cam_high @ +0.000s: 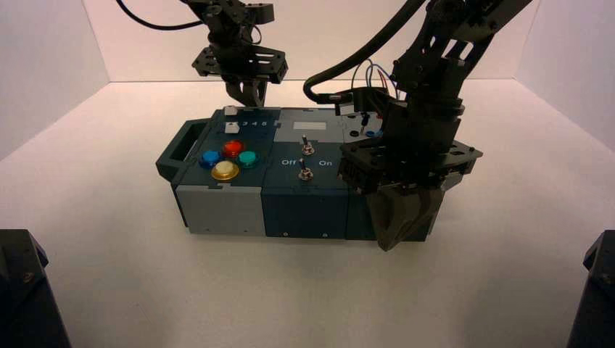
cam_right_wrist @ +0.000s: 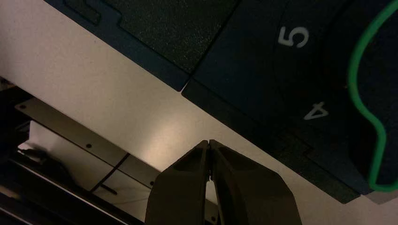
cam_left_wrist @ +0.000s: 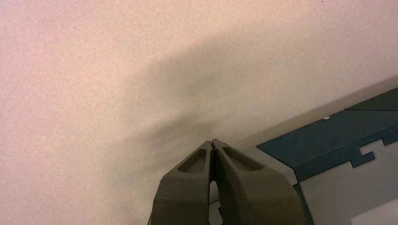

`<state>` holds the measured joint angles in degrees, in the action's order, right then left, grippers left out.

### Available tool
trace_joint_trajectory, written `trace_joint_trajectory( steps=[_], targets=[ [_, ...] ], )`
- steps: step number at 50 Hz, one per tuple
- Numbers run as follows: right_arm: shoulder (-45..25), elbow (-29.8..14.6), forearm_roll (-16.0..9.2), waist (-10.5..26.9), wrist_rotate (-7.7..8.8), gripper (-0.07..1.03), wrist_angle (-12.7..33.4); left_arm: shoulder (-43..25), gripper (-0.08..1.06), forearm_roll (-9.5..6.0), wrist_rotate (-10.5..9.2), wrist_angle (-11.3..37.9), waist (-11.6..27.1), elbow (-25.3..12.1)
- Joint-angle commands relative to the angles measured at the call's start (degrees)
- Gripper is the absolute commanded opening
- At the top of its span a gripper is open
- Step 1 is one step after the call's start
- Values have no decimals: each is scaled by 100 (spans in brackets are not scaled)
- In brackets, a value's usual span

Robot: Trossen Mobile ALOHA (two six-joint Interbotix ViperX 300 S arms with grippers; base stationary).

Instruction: Rotate the box counterclockwise.

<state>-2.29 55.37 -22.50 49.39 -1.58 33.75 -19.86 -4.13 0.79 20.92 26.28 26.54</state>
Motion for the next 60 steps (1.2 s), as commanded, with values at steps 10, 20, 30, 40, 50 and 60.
trace_joint_trajectory(
  steps=[10, 20, 30, 40, 50, 60],
  targets=[
    [70, -79, 53, -343, -35, -2, 0, 9, -3, 9, 53, 220, 26, -44],
    [9, -79, 185, -729, -35, -2, 79, 9, -3, 9, 149, 519, 62, -88],
    [0, -123, 316, -1037, -35, -2, 79, 0, -3, 9, 211, 738, 167, -88],
    [-114, -255, 510, -1318, -26, -2, 97, -114, -3, 9, 255, 861, 255, -149],
    [-272, -439, 729, -1547, -26, -2, 202, -149, -3, 9, 299, 1169, 422, -193],
    [-360, -650, 896, -1854, -26, -2, 352, -123, -3, 9, 299, 1415, 536, -185]
  ],
)
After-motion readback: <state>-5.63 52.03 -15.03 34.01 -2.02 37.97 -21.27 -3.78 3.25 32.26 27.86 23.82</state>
